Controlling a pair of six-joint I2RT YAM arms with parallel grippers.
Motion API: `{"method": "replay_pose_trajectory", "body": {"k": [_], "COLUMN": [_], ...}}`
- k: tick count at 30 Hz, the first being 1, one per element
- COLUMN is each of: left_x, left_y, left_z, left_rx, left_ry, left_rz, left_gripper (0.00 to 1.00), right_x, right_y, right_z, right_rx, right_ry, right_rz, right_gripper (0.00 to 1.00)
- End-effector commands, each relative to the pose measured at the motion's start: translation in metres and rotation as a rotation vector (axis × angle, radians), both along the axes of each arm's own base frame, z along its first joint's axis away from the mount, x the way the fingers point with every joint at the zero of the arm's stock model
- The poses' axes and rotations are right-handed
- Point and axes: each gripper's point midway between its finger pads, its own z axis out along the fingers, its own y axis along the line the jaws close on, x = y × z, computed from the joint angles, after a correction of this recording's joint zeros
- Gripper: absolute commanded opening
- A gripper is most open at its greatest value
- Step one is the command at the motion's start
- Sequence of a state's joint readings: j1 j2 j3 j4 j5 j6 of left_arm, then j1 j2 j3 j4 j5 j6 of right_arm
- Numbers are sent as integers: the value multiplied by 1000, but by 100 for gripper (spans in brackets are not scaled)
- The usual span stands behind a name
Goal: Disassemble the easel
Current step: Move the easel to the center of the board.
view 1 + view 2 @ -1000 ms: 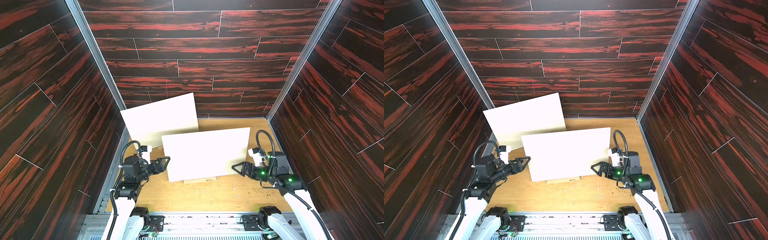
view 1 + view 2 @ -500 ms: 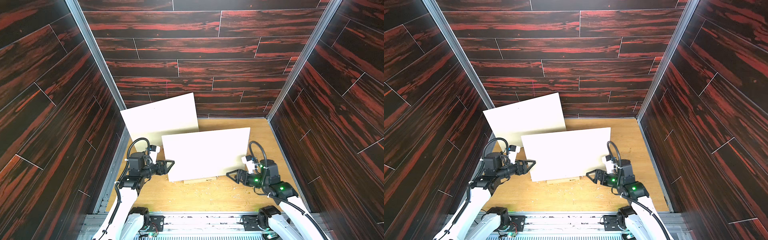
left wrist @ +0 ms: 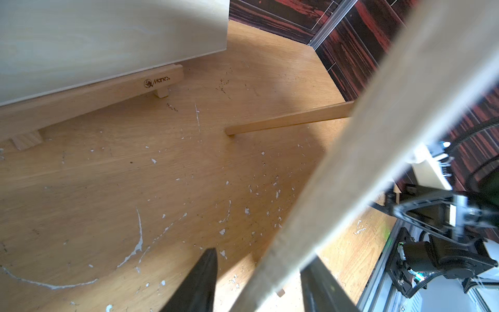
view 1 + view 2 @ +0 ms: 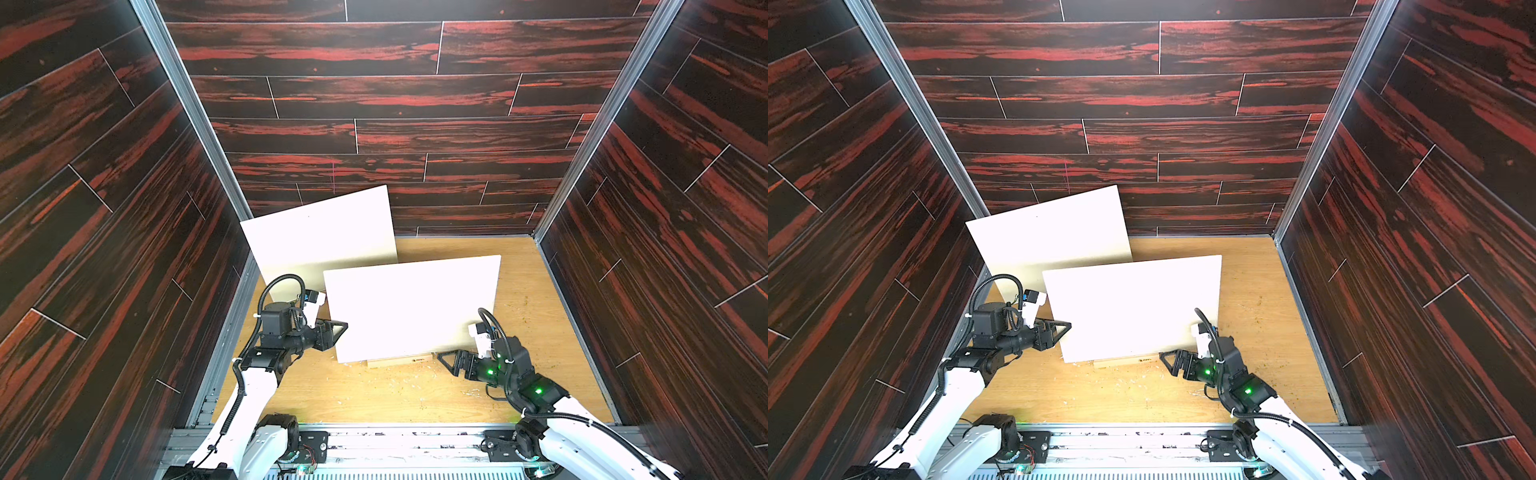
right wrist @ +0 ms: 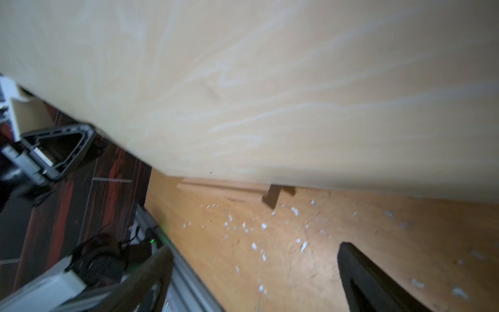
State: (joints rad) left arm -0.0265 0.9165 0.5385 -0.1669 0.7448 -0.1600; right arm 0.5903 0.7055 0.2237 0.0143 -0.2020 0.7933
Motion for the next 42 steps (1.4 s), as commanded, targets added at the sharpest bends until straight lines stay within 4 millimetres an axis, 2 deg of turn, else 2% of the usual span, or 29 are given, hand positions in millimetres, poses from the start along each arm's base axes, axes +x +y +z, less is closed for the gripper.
{"method": "replay_pose_trajectory", "body": {"k": [1, 12, 15, 19, 24, 32, 37, 42], "left_x": [5, 8, 10, 16, 27, 47, 52, 55], "left_y": [3, 2, 0, 0, -1, 2, 2, 3], "left_z": [11, 12, 13, 12, 7, 6, 8, 11], "left_rx": [17, -9, -21, -35, -46, -61, -85, -107], "left_ry": [-72, -80, -91, -120, -123, -108, -116, -141], "left_rz": [1, 6, -2, -4, -15, -18, -15, 0], "left_gripper": [49, 38, 39, 47, 48, 47, 47, 49], "right_x": [21, 22, 21, 18, 20, 52, 70, 84], "right_y": [1, 3, 6, 8, 9, 14, 18, 12], "right_z": [14, 4, 6, 1, -8, -3, 0, -1], "right_rx": [73, 132, 142, 134, 123, 99, 97, 107], "right_ry": [-78, -98, -108, -106, -94, -131, -144, -137], "right_rz": [-91, -105, -90, -62, -52, -69, -70, -77], "right_gripper": [98, 98, 98, 98, 98, 98, 98, 98]}}
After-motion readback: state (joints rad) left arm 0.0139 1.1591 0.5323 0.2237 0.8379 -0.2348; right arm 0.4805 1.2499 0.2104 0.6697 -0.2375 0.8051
